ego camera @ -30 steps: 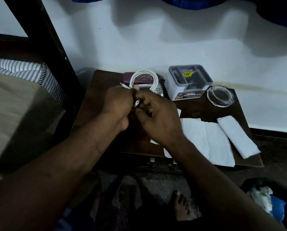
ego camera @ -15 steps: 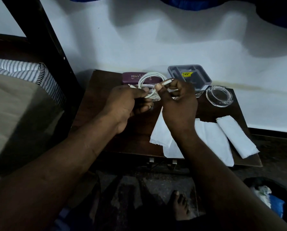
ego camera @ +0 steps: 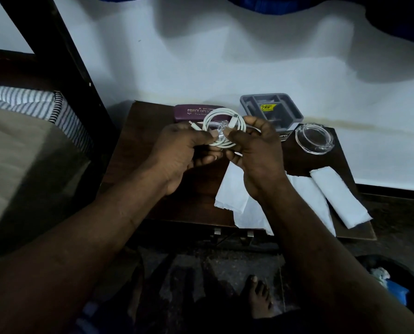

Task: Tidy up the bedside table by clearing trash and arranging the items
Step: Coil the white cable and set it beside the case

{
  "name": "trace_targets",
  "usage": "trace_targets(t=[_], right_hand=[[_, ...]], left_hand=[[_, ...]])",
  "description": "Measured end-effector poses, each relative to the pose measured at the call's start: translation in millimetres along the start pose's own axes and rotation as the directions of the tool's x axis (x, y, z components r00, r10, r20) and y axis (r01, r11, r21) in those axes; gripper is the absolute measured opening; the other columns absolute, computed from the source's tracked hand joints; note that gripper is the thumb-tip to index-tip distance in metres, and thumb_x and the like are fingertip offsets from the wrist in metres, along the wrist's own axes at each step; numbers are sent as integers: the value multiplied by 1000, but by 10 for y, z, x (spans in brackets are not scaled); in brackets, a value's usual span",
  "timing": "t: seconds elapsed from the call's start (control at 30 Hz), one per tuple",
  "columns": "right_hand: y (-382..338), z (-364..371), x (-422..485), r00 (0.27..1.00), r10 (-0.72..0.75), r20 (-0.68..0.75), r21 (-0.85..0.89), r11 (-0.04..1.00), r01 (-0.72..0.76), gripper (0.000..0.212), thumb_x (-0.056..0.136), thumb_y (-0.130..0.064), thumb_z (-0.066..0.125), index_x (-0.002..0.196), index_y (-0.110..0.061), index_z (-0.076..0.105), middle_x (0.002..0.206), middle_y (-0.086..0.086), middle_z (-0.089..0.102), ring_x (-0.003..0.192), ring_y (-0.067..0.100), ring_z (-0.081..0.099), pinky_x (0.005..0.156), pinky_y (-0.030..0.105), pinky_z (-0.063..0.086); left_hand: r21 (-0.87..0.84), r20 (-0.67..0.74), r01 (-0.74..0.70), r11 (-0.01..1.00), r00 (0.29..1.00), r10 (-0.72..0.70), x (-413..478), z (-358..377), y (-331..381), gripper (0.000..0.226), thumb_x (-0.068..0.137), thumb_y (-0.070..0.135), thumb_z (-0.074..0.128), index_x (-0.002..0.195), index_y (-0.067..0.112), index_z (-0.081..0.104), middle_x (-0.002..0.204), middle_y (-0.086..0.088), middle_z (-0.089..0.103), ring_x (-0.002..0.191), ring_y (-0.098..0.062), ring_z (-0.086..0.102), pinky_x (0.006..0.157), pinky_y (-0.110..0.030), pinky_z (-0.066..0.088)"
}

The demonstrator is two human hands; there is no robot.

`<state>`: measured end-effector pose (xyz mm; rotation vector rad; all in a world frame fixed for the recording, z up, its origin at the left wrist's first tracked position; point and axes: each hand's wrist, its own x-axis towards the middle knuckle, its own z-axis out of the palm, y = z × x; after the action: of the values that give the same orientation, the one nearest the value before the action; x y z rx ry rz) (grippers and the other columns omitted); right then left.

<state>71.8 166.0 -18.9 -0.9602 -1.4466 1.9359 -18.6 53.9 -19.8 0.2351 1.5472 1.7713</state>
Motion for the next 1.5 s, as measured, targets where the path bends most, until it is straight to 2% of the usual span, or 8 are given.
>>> trace_targets(t=[0.17, 0.37, 0.53, 0.63, 0.87, 1.0, 1.23, 1.5], right_hand=[[18, -14, 7, 995, 92, -30, -53, 994, -94, 30, 91, -4, 68, 120, -10, 61, 109, 14, 76, 81, 20, 70, 56, 26, 55], [-26, -46, -1, 972, 237, -10, -82, 968, -237, 17, 90, -2, 59, 89, -18, 66, 72, 1, 70, 53, 12, 66, 55, 22, 50], [-20, -77, 10, 975, 222, 33, -128, 968, -216, 10, 92, -8, 68, 86, -16, 68, 76, 3, 67, 74, 18, 62, 62, 24, 49], [4, -84, -8, 983, 153, 98, -161, 978, -136, 21, 91, -15, 78, 75, -19, 64, 81, 7, 62, 80, 21, 58, 71, 29, 49], [85, -39, 14, 1000, 5, 29, -151, 988, 0, 16, 85, -17, 86, 92, -11, 73, 76, 1, 70, 64, 8, 64, 66, 22, 55], [87, -27, -13, 995, 89, 51, -146, 986, -81, 22, 91, -32, 81, 92, -13, 70, 78, 2, 74, 75, 19, 74, 68, 27, 58], [52, -48, -12, 991, 119, 58, -184, 977, -106, 21, 94, -38, 77, 98, -19, 68, 89, -4, 76, 96, 28, 79, 84, 35, 59], [51, -40, -1, 989, 115, 91, -160, 982, -99, 16, 98, -24, 73, 110, -15, 67, 101, 9, 81, 77, 18, 78, 73, 28, 61]], left_hand=[[58, 6, -57, 997, 998, 56, -17, 34, -46, 16, 90, 6, 72, 103, -3, 73, 87, -20, 76, 69, -24, 70, 57, -24, 55], [170, 39, -125, 978, 992, 120, -43, 78, -96, 10, 90, 5, 74, 99, 3, 76, 90, -16, 78, 73, -27, 73, 64, -29, 57], [66, -73, -40, 997, 996, 45, -6, 44, -22, 5, 91, 6, 69, 90, 8, 73, 79, -14, 76, 65, -23, 69, 58, -25, 55], [0, -135, 10, 1000, 991, -10, 26, -5, 6, 7, 93, 9, 65, 91, 10, 72, 78, -12, 76, 66, -22, 69, 56, -24, 55], [-169, -123, 77, 983, 988, -99, 50, -14, 37, 12, 93, 9, 59, 86, 11, 68, 83, -6, 74, 68, -16, 69, 60, -22, 58], [-238, -5, 128, 963, 991, -132, 60, -45, 38, 14, 94, 10, 59, 103, 10, 68, 95, -5, 75, 82, -15, 70, 64, -22, 59], [-219, -9, 101, 970, 994, -105, 72, -69, 66, 10, 92, 7, 65, 91, 14, 71, 89, -3, 76, 79, -14, 71, 65, -21, 59], [-204, 10, 130, 970, 991, -131, 68, -66, 56, 9, 93, 7, 66, 93, 13, 72, 89, -4, 77, 83, -13, 72, 65, -21, 59]])
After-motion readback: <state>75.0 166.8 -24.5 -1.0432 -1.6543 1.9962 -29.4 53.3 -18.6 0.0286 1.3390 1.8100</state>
